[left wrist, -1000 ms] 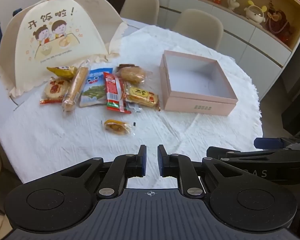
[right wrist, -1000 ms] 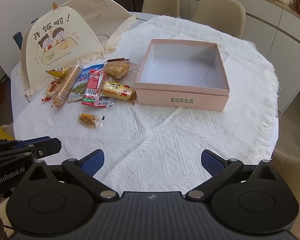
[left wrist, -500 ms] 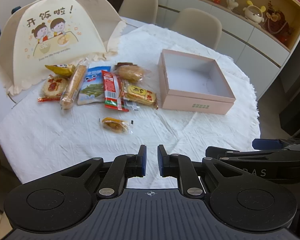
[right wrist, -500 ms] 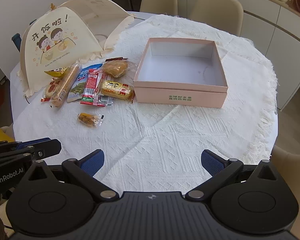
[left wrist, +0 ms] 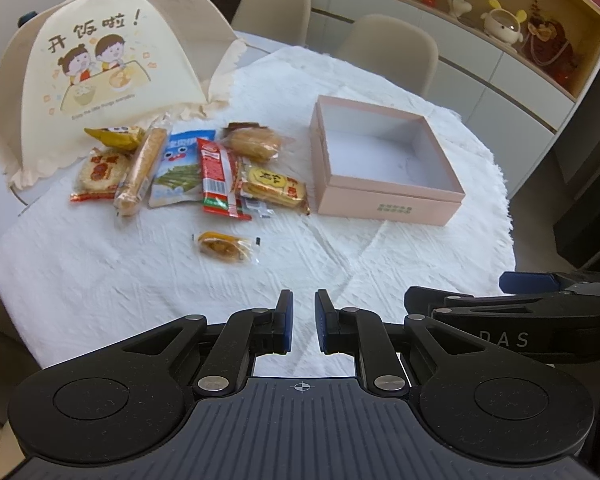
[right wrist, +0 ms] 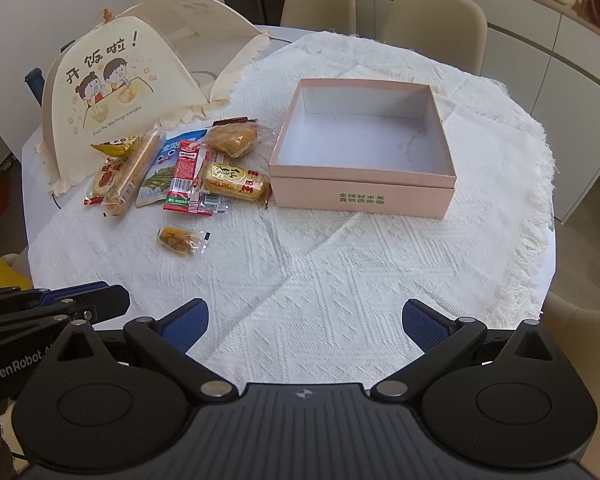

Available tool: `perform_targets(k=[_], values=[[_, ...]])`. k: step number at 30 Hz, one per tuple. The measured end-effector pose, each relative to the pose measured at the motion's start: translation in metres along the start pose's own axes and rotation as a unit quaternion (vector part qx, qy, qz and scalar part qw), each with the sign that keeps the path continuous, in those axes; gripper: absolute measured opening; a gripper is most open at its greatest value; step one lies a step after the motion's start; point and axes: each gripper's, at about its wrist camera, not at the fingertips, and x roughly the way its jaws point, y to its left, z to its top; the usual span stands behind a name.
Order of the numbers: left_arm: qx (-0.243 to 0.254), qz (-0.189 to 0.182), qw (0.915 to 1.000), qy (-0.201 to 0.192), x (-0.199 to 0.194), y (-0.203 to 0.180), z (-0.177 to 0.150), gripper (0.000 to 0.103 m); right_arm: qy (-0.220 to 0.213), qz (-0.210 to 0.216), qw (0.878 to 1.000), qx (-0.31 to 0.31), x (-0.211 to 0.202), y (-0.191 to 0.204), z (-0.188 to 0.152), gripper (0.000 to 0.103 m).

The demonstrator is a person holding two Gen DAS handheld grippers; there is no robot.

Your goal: Organize snacks

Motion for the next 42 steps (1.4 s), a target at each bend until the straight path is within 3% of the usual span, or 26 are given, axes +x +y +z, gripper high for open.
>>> perform_targets(k=[42], values=[[-0.022, -0.001, 0.9997, 0.014, 0.004, 0.014, -0.005, 0.016, 0.003, -0.004, 1.000, -0.002, 0.000, 0.004, -0.002, 0.103]])
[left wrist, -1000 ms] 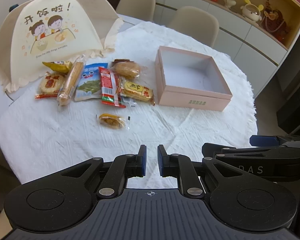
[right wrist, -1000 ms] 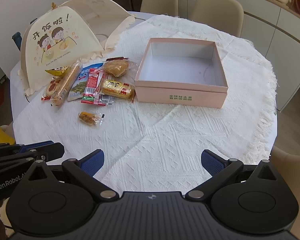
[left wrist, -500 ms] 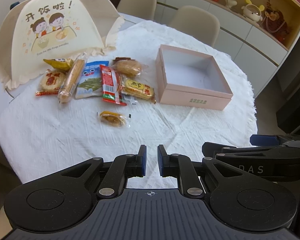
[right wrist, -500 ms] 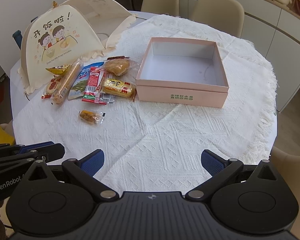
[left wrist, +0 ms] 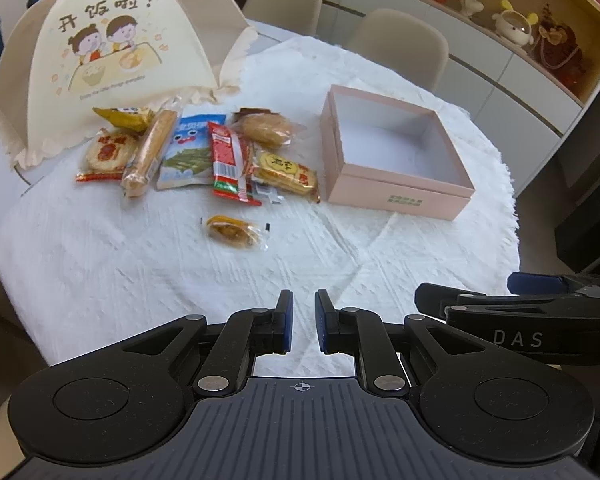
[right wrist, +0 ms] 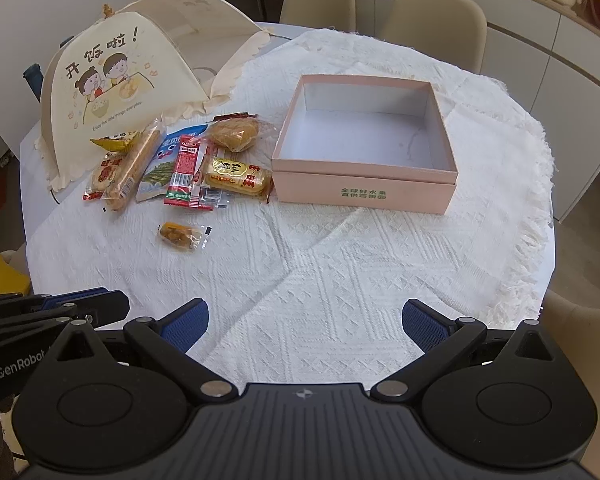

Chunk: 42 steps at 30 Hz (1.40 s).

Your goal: Organize snacks

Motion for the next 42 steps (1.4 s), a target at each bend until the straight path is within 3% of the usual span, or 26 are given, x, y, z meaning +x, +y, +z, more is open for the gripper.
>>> perform_targets(k=[8, 11, 14, 16, 22, 25, 28, 32, 36, 42], values=[[-0.017, -0.003, 0.9997, 0.016, 0.011, 0.015, 0.002, 0.016, 0.008, -0.007, 1.000, -0.001, 0.008, 0.005, 0.002, 0.103], [-0.033, -0.024, 0.9990, 0.017, 0.021, 0.026, 0.003, 0.016, 0.008, -0.007, 1.000, -0.002, 0.014, 0.008, 0.003, 0.103], [-0.069, -0.070, 0.9950, 0.020, 0.036, 0.045, 0.002, 0.016, -0.035, 0.018, 0.999, -0.008, 0.022, 0.008, 0.003, 0.103], [-0.093, -0.079, 0.9921, 0.030, 0.048, 0.060, 0.002, 0.017, -0.071, 0.042, 0.997, -0.013, 0.035, 0.007, 0.000, 0.103], [-0.145, -0.086, 0.9848, 0.041, 0.087, 0.109, 0.012, 0.018, -0.006, 0.055, 0.998, 0.018, 0.106, 0.003, -0.014, 0.103], [-0.164, -0.076, 0.9826, 0.043, 0.105, 0.126, 0.029, 0.018, 0.002, 0.059, 0.998, 0.028, 0.122, 0.004, -0.022, 0.103], [-0.156, -0.059, 0.9860, 0.006, 0.116, 0.142, 0.063, 0.018, -0.005, 0.046, 0.999, 0.012, 0.129, 0.010, -0.026, 0.103], [-0.099, 0.023, 0.9926, -0.067, 0.116, 0.162, 0.108, 0.019, -0.011, 0.028, 0.999, -0.015, 0.130, 0.015, -0.030, 0.103], [-0.066, 0.056, 0.9945, -0.058, 0.134, 0.183, 0.141, 0.019, -0.002, 0.010, 0.998, -0.056, 0.133, 0.022, -0.033, 0.103], [-0.107, 0.075, 0.9837, -0.124, 0.126, 0.224, 0.181, 0.021, 0.003, -0.009, 0.998, -0.064, 0.136, 0.029, -0.032, 0.103]])
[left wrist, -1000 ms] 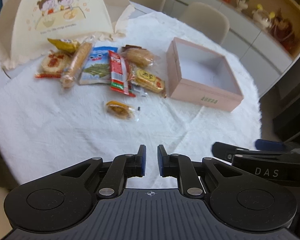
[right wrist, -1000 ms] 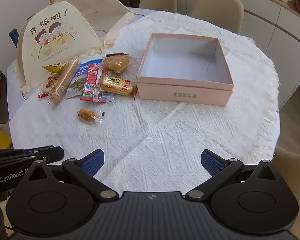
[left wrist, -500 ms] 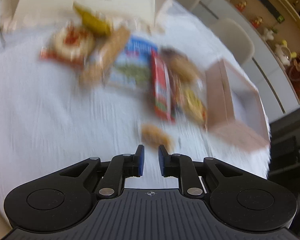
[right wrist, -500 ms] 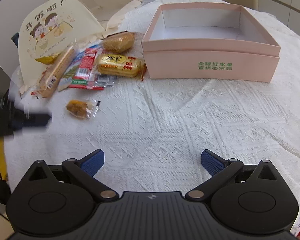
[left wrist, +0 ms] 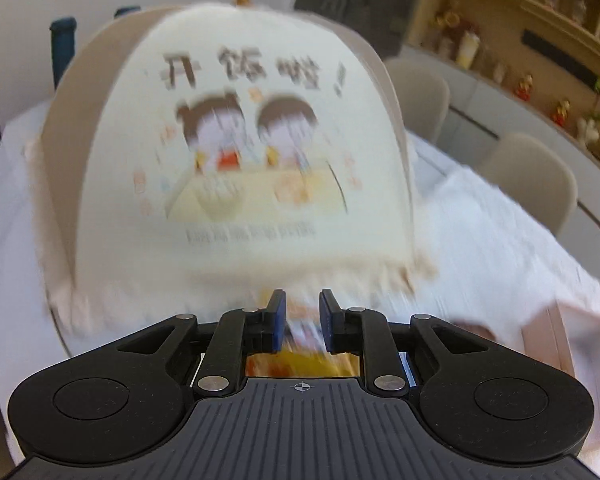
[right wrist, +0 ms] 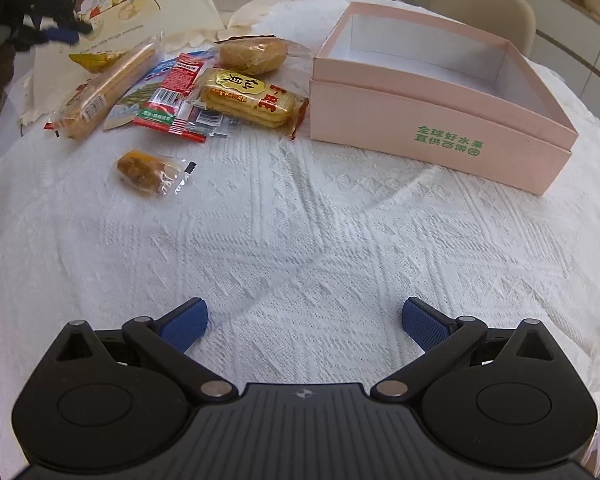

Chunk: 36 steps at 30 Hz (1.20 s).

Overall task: Organize snacks
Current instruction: 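Move both tools toward the snack pile beside the food cover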

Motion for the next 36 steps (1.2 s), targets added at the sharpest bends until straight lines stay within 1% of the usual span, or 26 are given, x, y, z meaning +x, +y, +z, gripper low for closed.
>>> perform_targets(k=[1, 3, 4, 6, 7, 8, 10, 13, 16, 18, 20, 21, 22, 24, 26, 27, 28, 29, 30, 31, 32, 34, 35, 36], values=[[-0.005, -0.005, 0.9999, 0.012, 0.010, 0.004, 0.009, 0.021, -0.001, -0.002, 1.000, 0.000, 0.000, 0.001, 0.000, 0.103], [-0.003, -0.002, 0.9980, 0.063, 0.041, 0.009, 0.020, 0.022, -0.001, -0.003, 1.000, 0.000, 0.000, 0.001, 0.000, 0.103], [0.008, 0.004, 0.9965, 0.084, 0.054, 0.007, 0.021, 0.022, 0.000, -0.003, 1.000, -0.001, 0.000, 0.001, 0.001, 0.103], [0.045, 0.015, 0.9917, 0.119, 0.077, 0.002, 0.016, 0.022, 0.000, -0.001, 1.000, -0.003, 0.000, 0.002, 0.001, 0.103], [0.062, 0.012, 0.9892, 0.132, 0.082, -0.001, 0.011, 0.022, 0.000, -0.001, 1.000, -0.003, 0.000, 0.002, 0.001, 0.103], [0.073, -0.003, 0.9883, 0.133, 0.083, -0.002, 0.006, 0.022, 0.000, 0.000, 1.000, -0.004, -0.001, 0.002, 0.001, 0.103], [0.081, -0.039, 0.9846, 0.150, 0.079, -0.002, 0.000, 0.022, 0.000, 0.001, 1.000, -0.006, -0.001, 0.002, 0.000, 0.103], [0.101, -0.082, 0.9742, 0.184, 0.069, -0.003, -0.007, 0.022, -0.006, 0.000, 1.000, -0.007, -0.001, 0.003, -0.001, 0.103], [0.116, -0.108, 0.9669, 0.200, 0.057, -0.010, -0.016, 0.022, -0.013, -0.001, 1.000, -0.006, -0.002, 0.004, -0.003, 0.103], [0.120, -0.146, 0.9603, 0.205, 0.045, -0.018, -0.026, 0.022, -0.014, -0.002, 1.000, -0.005, -0.003, 0.004, -0.003, 0.103], [0.111, -0.199, 0.9490, 0.218, 0.029, -0.023, -0.039, 0.022, -0.010, -0.002, 1.000, -0.006, -0.003, 0.005, -0.001, 0.103], [0.110, -0.219, 0.9436, 0.223, 0.022, -0.026, -0.047, 0.022, -0.007, -0.002, 1.000, -0.007, -0.003, 0.005, 0.000, 0.103], [0.114, -0.229, 0.9393, 0.228, 0.017, -0.031, -0.054, 0.023, -0.004, -0.001, 1.000, -0.009, -0.004, 0.005, 0.001, 0.103], [0.125, -0.235, 0.9373, 0.225, -0.001, -0.035, -0.068, 0.023, -0.001, 0.003, 1.000, -0.012, -0.004, 0.004, 0.005, 0.103], [0.119, -0.245, 0.9343, 0.230, -0.016, -0.032, -0.080, 0.023, -0.008, 0.000, 1.000, -0.009, -0.007, 0.004, 0.011, 0.102], [0.113, -0.248, 0.9341, 0.231, -0.022, -0.029, -0.084, 0.023, -0.017, 0.000, 1.000, -0.009, -0.010, 0.006, 0.015, 0.102], [0.107, -0.248, 0.9358, 0.226, -0.029, -0.024, -0.086, 0.023, -0.027, 0.002, 1.000, -0.011, -0.013, 0.007, 0.020, 0.102], [0.098, -0.248, 0.9394, 0.215, -0.036, -0.018, -0.084, 0.023, -0.036, 0.005, 0.999, -0.014, -0.016, 0.010, 0.026, 0.102], [0.083, -0.246, 0.9448, 0.200, -0.041, -0.009, -0.079, 0.023, -0.042, 0.009, 0.999, -0.015, -0.017, 0.013, 0.032, 0.102], [0.064, -0.239, 0.9519, 0.181, -0.048, 0.001, -0.073, 0.023, -0.047, 0.015, 0.999, -0.012, -0.019, 0.017, 0.040, 0.102], [0.043, -0.219, 0.9616, 0.159, -0.052, 0.015, -0.068, 0.023, -0.050, 0.026, 0.998, -0.006, -0.019, 0.021, 0.048, 0.102], [0.021, -0.152, 0.9810, 0.119, -0.059, 0.040, -0.061, 0.023, -0.059, 0.068, 0.996, 0.001, -0.022, 0.031, 0.066, 0.102], [0.016, -0.120, 0.9866, 0.109, -0.059, 0.051, -0.060, 0.023, -0.063, 0.088, 0.994, 0.000, -0.024, 0.039, 0.076, 0.102], [0.013, -0.092, 0.9898, 0.108, -0.056, 0.060, -0.060, 0.023, -0.065, 0.105, 0.992, -0.001, -0.025, 0.048, 0.088, 0.102]])
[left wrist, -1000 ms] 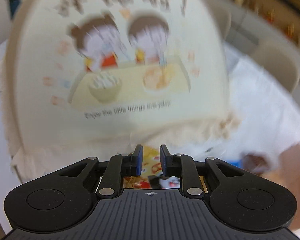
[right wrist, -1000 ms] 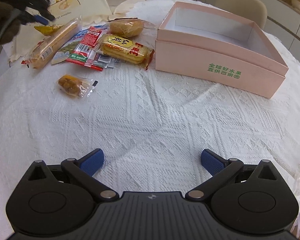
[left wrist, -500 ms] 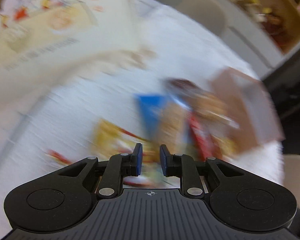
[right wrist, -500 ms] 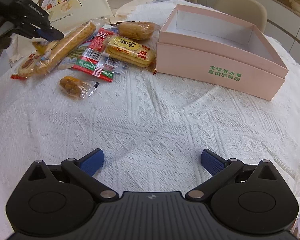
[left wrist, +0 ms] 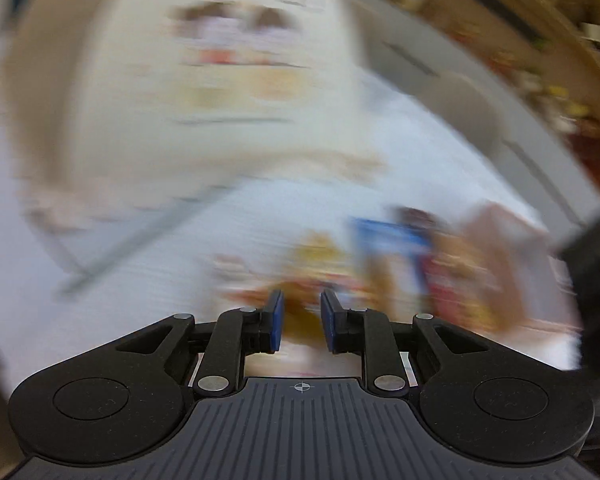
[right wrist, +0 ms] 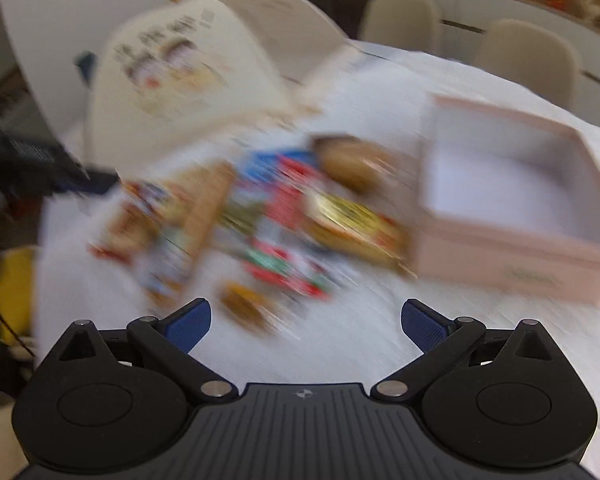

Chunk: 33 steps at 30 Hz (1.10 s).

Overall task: Organize snacks
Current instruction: 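Move both tools toward the snack pile beside the food cover, then grasp the round rice cracker packet with the left tool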

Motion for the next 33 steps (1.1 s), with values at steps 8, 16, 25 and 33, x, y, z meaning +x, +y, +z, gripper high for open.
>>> perform_targets(k=[8, 16, 25, 33], values=[[-0.071, 0.021, 0.9972, 0.006, -0.003, 0.049, -0.020, 0.024, 0.069, 0.129, 0.984, 0.105, 0.080, 0.082, 0.114, 0.093], [-0.074, -0.036, 0.9966, 0.006, 0.004, 0.057, -0.029, 0.024, 0.196, 0.033, 0.965, 0.170, 0.177, 0.108, 0.121, 0.091], [-0.066, -0.051, 0.9961, 0.029, 0.044, 0.051, -0.013, 0.042, 0.133, 0.035, 0.987, 0.087, 0.137, 0.108, 0.124, 0.018], [0.086, -0.010, 0.9953, 0.043, 0.070, -0.024, -0.012, 0.078, 0.066, -0.036, 0.997, 0.014, 0.080, 0.068, 0.109, 0.020]])
